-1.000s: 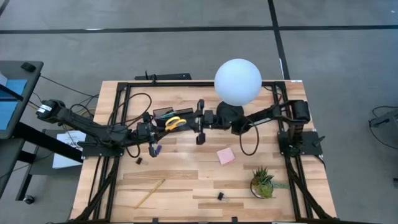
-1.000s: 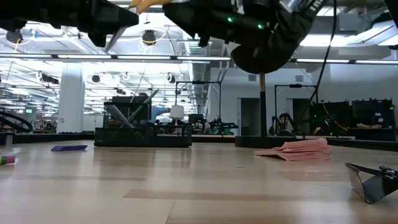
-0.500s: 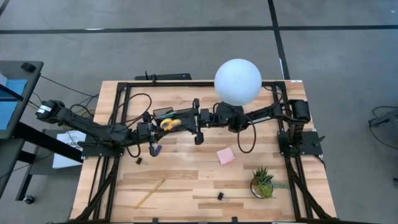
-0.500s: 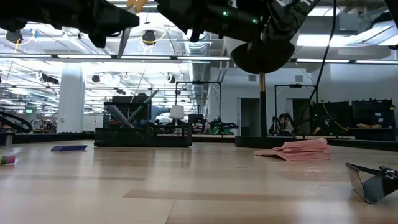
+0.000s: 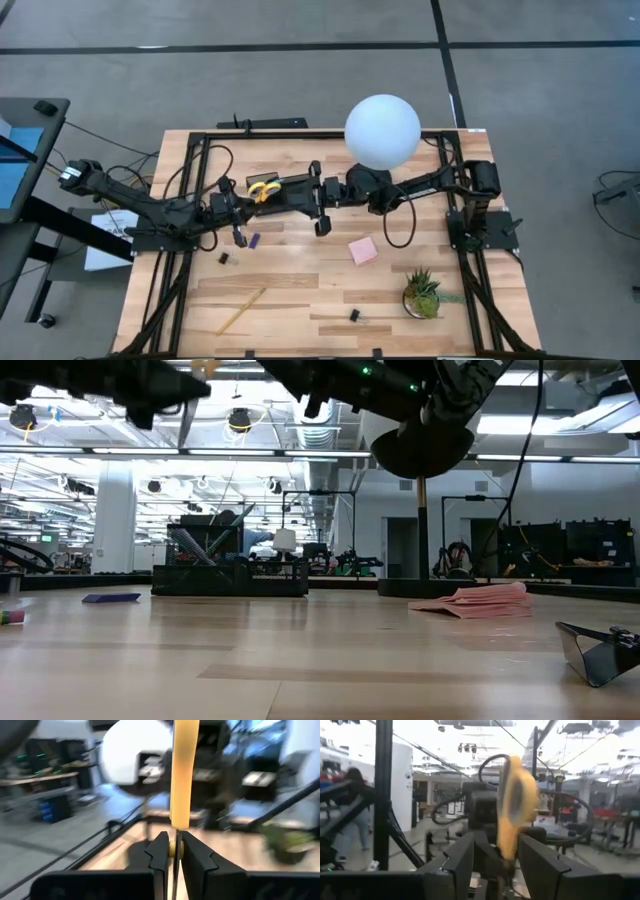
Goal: Pick and place office supplies into organizer
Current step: Put the yellow scissors into the black desk organizer
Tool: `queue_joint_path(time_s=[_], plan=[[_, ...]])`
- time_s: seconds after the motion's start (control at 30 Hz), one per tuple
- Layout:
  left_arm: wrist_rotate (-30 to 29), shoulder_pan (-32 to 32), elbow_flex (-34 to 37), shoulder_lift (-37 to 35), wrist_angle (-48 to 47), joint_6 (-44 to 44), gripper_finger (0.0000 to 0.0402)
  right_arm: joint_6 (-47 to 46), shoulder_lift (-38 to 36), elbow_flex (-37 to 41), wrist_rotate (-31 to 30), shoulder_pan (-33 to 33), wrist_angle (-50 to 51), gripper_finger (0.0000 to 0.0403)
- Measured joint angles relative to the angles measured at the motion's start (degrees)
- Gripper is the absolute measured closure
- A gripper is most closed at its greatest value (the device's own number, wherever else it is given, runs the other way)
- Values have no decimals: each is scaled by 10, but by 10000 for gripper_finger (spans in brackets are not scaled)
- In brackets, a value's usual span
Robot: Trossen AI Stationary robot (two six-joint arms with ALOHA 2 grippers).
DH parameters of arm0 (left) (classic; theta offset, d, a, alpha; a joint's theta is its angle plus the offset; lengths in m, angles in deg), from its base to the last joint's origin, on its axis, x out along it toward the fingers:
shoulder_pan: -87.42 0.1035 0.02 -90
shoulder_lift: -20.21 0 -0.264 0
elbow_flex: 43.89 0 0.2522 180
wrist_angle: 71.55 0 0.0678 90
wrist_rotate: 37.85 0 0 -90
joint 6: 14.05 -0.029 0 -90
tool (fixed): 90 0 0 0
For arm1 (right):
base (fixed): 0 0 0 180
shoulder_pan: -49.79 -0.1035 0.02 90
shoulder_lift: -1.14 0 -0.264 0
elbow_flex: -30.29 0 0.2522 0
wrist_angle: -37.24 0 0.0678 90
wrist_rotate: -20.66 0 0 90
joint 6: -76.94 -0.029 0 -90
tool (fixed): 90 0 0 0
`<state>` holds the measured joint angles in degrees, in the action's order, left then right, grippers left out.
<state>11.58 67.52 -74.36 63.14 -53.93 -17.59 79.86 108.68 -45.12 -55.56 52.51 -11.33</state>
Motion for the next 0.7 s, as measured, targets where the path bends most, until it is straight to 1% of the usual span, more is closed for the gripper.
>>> queue_joint_path(time_s=[0.1,0.2,0.27,0.33,0.43,0.5,0.7], plan=[[-38,17,0,5,-37,3,384,-39,0,0,28,-5,22,262],[-38,50,0,16,-47,5,384,-55,0,0,77,-22,60,270],[-31,81,0,24,-33,-9,384,-55,0,0,90,-40,82,277],[-4,119,0,33,-16,-22,384,-50,0,0,89,-60,92,283],[72,182,0,53,32,-31,384,-12,0,0,88,-91,96,288],[104,220,0,72,54,-31,384,8,0,0,88,-109,99,290],[133,289,0,156,84,-27,384,21,0,0,88,-144,101,290]])
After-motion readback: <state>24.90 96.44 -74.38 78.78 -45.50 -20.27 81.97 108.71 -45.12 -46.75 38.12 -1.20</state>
